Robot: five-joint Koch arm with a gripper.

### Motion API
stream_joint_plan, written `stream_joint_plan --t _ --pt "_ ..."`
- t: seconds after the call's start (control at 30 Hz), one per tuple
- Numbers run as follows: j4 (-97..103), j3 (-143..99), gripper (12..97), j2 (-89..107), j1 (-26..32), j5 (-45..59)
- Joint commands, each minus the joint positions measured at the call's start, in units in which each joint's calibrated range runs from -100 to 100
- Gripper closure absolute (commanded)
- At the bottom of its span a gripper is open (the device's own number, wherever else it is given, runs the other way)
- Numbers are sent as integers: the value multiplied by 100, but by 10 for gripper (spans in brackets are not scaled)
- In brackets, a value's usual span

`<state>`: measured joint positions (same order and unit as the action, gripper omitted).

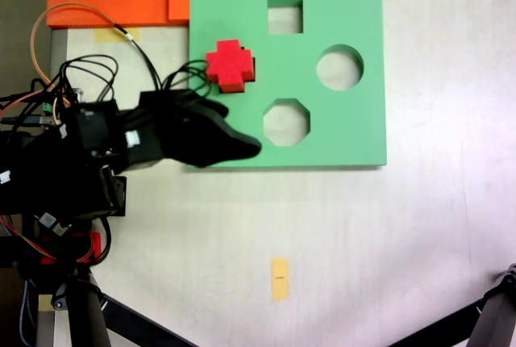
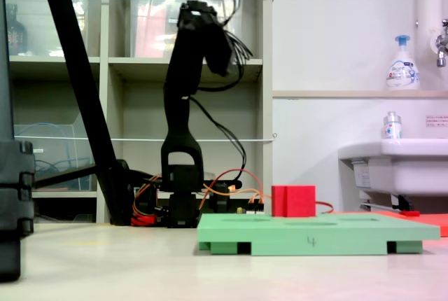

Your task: Put the cross columnar block into the corresponding hole

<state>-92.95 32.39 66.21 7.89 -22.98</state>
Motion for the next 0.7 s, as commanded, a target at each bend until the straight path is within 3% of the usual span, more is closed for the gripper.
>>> stream_joint_plan --t 0.0,0.17,0.37,0.67 --pt "797 181 474 125 -259 366" --pt "2791 -1883 556 837 -576 742" --pt "10032 -8174 599 2569 -728 1387" --pt "10311 -12142 609 3379 -347 1739"
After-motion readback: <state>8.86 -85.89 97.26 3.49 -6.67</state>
